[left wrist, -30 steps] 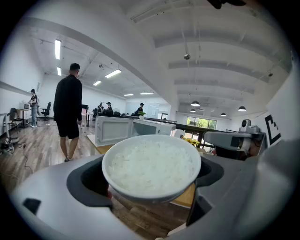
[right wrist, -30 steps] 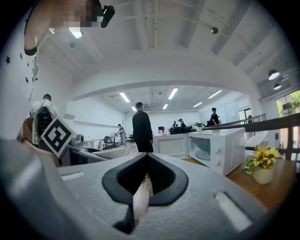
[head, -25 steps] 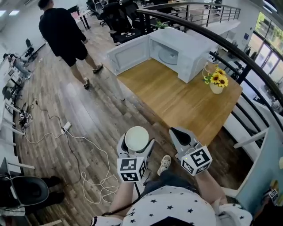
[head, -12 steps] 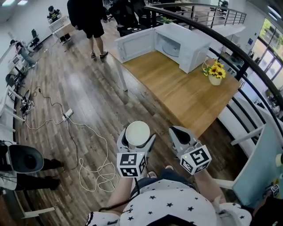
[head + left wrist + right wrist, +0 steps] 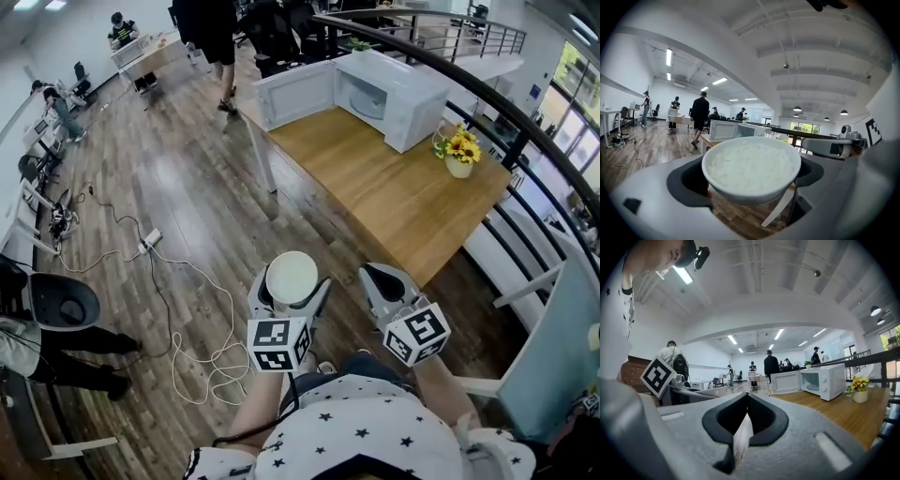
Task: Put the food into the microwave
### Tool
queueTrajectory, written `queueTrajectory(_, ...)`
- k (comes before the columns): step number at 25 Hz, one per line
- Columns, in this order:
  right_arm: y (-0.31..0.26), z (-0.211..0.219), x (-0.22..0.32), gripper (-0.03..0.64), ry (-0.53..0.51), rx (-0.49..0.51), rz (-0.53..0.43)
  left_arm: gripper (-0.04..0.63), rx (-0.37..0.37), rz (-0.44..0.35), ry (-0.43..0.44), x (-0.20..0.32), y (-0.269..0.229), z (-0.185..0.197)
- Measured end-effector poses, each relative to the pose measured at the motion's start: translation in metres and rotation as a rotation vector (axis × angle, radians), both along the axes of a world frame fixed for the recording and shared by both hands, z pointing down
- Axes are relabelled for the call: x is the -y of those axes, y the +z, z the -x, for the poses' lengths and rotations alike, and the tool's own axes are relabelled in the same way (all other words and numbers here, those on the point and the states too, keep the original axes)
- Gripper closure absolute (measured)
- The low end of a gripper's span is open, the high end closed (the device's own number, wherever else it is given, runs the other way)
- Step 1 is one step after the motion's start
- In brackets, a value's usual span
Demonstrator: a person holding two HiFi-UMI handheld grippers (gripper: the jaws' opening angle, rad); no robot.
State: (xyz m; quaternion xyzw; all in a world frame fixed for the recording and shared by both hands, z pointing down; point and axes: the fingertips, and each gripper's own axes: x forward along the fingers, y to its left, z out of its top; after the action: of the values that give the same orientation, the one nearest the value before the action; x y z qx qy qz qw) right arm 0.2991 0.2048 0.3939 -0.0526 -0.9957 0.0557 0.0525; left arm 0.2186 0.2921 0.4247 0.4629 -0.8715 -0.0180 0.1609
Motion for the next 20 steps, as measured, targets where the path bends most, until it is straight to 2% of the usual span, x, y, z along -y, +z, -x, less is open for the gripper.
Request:
queueTrajectory(12, 0.010, 0.010, 0.001, 0.611, 0.031, -0.014, 0.018, 0.091, -0.005, 0.010, 0.004, -0.006, 0.004, 0.008)
queueTrajectory(20, 0.015, 0.041, 0.008, 0.611, 0.009, -0.006, 0.022, 0.091, -0.013, 0.006, -0.008, 0.000, 0.008, 0.036)
